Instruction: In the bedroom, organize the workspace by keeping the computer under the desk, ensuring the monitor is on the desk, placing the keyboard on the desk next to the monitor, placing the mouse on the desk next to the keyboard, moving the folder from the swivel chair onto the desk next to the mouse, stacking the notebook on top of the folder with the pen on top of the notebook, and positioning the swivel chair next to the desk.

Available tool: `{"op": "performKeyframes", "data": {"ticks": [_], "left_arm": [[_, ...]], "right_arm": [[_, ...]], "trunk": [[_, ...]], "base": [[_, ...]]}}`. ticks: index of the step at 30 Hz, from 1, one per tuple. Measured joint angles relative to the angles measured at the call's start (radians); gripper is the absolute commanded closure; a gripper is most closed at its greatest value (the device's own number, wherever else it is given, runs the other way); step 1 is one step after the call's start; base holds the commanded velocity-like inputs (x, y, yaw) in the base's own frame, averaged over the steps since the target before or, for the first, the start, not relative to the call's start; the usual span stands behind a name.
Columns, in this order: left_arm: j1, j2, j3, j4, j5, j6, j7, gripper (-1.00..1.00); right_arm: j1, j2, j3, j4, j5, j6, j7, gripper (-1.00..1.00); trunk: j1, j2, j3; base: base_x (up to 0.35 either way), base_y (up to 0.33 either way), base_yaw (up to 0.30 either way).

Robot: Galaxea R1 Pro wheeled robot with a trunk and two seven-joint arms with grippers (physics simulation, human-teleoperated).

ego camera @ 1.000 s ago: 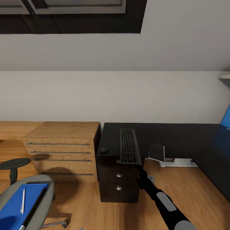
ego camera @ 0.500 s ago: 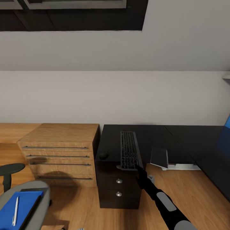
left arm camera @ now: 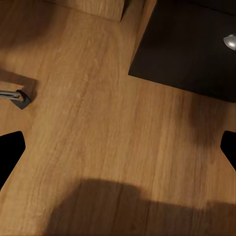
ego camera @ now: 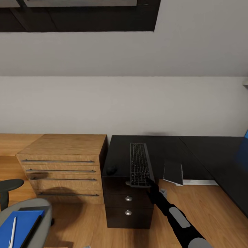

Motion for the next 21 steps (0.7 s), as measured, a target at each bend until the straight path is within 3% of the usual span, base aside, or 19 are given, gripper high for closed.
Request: {"op": "performKeyframes", "data": {"ticks": [6, 14, 21], "left_arm": [[0.000, 0.001, 0.002, -0.001, 0.003, -0.001, 0.002, -1.00], [0.000, 0.000, 0.001, -0.002, 0.005, -0.001, 0.003, -1.00], [0.000, 0.000, 0.000, -0.002, 0.004, -0.001, 0.002, -1.00]], "right_arm": [[-0.001, 0.000, 0.000, 0.000, 0.000, 0.000, 0.000, -1.00], [-0.001, 0.000, 0.000, 0.000, 0.000, 0.000, 0.000, -1.00], [-0.001, 0.001, 0.000, 0.000, 0.000, 0.000, 0.000, -1.00]], "trunk": [[0.000, 0.000, 0.000], [0.031, -0.056, -0.025], [0.031, -0.056, -0.025]], "base": [[0.008, 0.000, 0.000], [0.001, 0.000, 0.000], [0.000, 0.000, 0.000]]}}
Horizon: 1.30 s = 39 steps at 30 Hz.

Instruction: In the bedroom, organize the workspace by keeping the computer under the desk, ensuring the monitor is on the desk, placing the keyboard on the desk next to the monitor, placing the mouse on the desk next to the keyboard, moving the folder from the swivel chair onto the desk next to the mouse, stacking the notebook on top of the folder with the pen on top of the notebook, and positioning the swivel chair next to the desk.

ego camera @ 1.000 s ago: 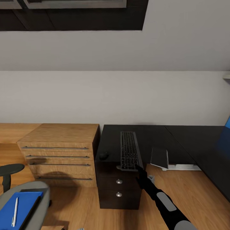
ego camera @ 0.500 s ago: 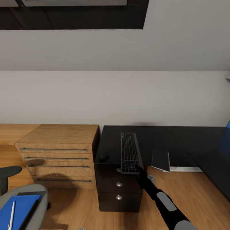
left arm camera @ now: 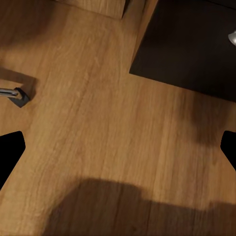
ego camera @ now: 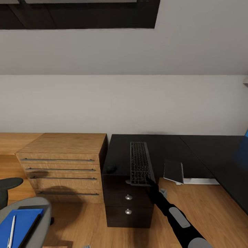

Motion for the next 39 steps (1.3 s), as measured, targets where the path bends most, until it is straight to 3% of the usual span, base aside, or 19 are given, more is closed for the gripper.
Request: {"op": "performKeyframes", "data": {"ticks": [20, 21, 32, 39], "left_arm": [[0.000, 0.001, 0.000, 0.001, -0.004, -0.004, -0.004, -1.00], [0.000, 0.001, 0.000, 0.001, -0.004, -0.004, -0.003, -1.00], [0.000, 0.000, -0.001, 0.001, -0.005, -0.002, -0.003, -1.00], [0.000, 0.000, -0.002, 0.001, -0.005, -0.002, 0.000, -1.00]], "right_arm": [[0.000, 0.000, 0.001, 0.000, 0.000, -0.016, 0.000, -1.00], [0.000, 0.000, 0.002, 0.000, 0.000, -0.022, 0.000, 1.00], [0.000, 0.000, 0.003, -0.002, -0.001, -0.040, 0.003, 1.00], [0.000, 0.000, 0.003, -0.005, 0.002, -0.041, 0.003, 1.00]], "trunk": [[0.000, 0.000, 0.000], [0.000, 0.000, 0.000], [0.000, 0.000, 0.000], [-0.027, 0.049, 0.022]], "base": [[0.047, 0.023, 0.000], [0.000, 0.000, 0.000], [0.000, 0.000, 0.000], [0.000, 0.000, 0.000]]}}
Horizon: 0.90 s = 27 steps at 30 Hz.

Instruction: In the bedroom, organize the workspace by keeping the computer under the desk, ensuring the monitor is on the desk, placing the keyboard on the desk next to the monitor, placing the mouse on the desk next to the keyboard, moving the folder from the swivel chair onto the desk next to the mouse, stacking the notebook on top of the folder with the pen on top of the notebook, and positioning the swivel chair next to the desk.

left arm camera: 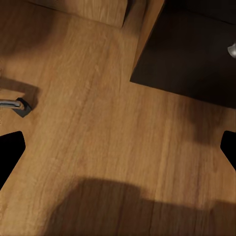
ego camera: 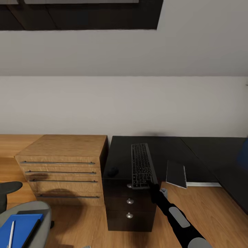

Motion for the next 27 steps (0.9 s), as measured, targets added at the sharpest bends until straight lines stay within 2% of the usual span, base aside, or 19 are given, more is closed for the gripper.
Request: {"op": "performKeyframes", "data": {"ticks": [9, 12, 16, 19, 23, 24, 27], "left_arm": [[0.000, 0.000, 0.001, 0.001, -0.001, 0.000, 0.003, -1.00], [0.000, 0.000, 0.001, 0.001, -0.001, 0.000, 0.005, -1.00], [0.000, 0.000, 0.001, 0.001, 0.001, 0.000, 0.005, -1.00], [0.000, 0.000, 0.001, 0.001, 0.002, 0.001, 0.006, -1.00], [0.000, -0.001, -0.001, 0.002, 0.003, 0.003, 0.007, -1.00], [0.000, -0.001, -0.001, 0.002, 0.003, 0.004, 0.008, -1.00], [0.000, -0.001, -0.001, 0.002, 0.003, 0.005, 0.008, -1.00]], "right_arm": [[0.001, -0.001, -0.002, -0.009, 0.000, 0.001, 0.005, 1.00], [0.002, -0.002, -0.002, -0.054, -0.004, 0.004, 0.000, 1.00], [0.006, -0.007, -0.002, -0.150, -0.004, 0.005, -0.012, 1.00], [0.032, -0.010, -0.003, -0.256, -0.003, 0.008, -0.071, 1.00], [0.088, -0.012, -0.004, -0.394, -0.005, 0.011, -0.134, 1.00], [0.119, -0.012, -0.006, -0.461, -0.012, 0.010, -0.159, 1.00], [0.187, -0.013, -0.023, -0.582, -0.010, 0.007, -0.233, 1.00]], "trunk": [[-0.035, 0.063, 0.028], [-0.046, 0.084, 0.038], [-0.061, 0.112, 0.050], [-0.072, 0.133, 0.060], [-0.088, 0.161, 0.072], [-0.092, 0.168, 0.075], [-0.103, 0.189, 0.085]], "base": [[0.000, 0.000, 0.000], [0.000, 0.000, 0.000], [-0.018, 0.000, 0.000], [-0.195, -0.040, 0.000], [-0.276, -0.118, 0.000], [-0.263, -0.201, 0.000], [-0.256, -0.223, 0.000]]}}
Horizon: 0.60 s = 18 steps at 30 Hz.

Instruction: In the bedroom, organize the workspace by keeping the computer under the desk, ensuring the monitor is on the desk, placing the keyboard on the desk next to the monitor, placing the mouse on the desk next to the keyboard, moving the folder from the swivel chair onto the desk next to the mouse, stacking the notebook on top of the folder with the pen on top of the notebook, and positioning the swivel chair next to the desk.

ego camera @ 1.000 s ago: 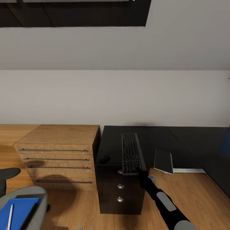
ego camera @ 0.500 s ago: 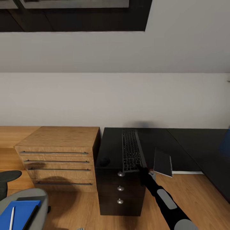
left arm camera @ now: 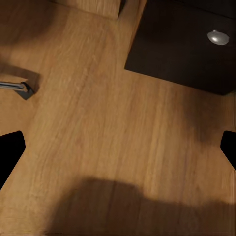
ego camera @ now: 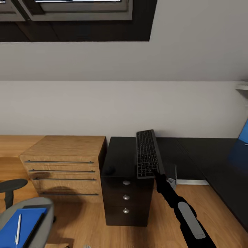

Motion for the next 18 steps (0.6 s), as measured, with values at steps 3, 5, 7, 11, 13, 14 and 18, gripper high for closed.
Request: {"op": "performKeyframes", "data": {"ticks": [3, 5, 7, 11, 13, 14, 18], "left_arm": [[0.000, 0.000, 0.000, 0.001, 0.000, 0.000, 0.000, -1.00], [0.000, 0.000, -0.002, 0.002, 0.000, 0.000, 0.000, -1.00], [0.000, 0.000, -0.002, 0.006, 0.000, 0.000, 0.000, -1.00], [0.000, 0.000, -0.003, 0.013, 0.000, 0.000, -0.001, -1.00], [0.000, 0.000, -0.003, 0.013, 0.000, 0.000, -0.001, -1.00], [0.000, 0.000, -0.002, 0.014, 0.000, 0.000, -0.002, -1.00], [0.000, 0.001, 0.000, 0.013, -0.003, 0.000, -0.004, -1.00]], "right_arm": [[0.025, -0.001, -0.017, -0.055, -0.002, 0.004, -0.047, 1.00], [0.033, -0.001, -0.021, -0.087, -0.004, 0.004, -0.060, 1.00], [0.038, -0.002, -0.023, -0.118, -0.005, 0.003, -0.067, 1.00], [0.053, -0.003, -0.027, -0.150, -0.003, 0.006, -0.071, 1.00], [0.055, -0.004, -0.028, -0.152, -0.004, 0.006, -0.071, 1.00], [0.056, -0.005, -0.028, -0.153, -0.004, 0.006, -0.071, 1.00], [0.057, -0.002, -0.028, -0.155, -0.005, 0.002, -0.070, 1.00]], "trunk": [[-0.012, 0.021, 0.009], [-0.019, 0.035, 0.016], [-0.027, 0.049, 0.022], [-0.042, 0.077, 0.035], [-0.050, 0.091, 0.041], [-0.054, 0.098, 0.044], [-0.069, 0.126, 0.056]], "base": [[-0.250, -0.237, 0.000], [-0.249, -0.240, 0.000], [-0.249, -0.241, 0.000], [-0.248, -0.242, 0.000], [-0.249, -0.242, 0.000], [-0.250, -0.240, 0.000], [-0.277, -0.199, 0.000]]}}
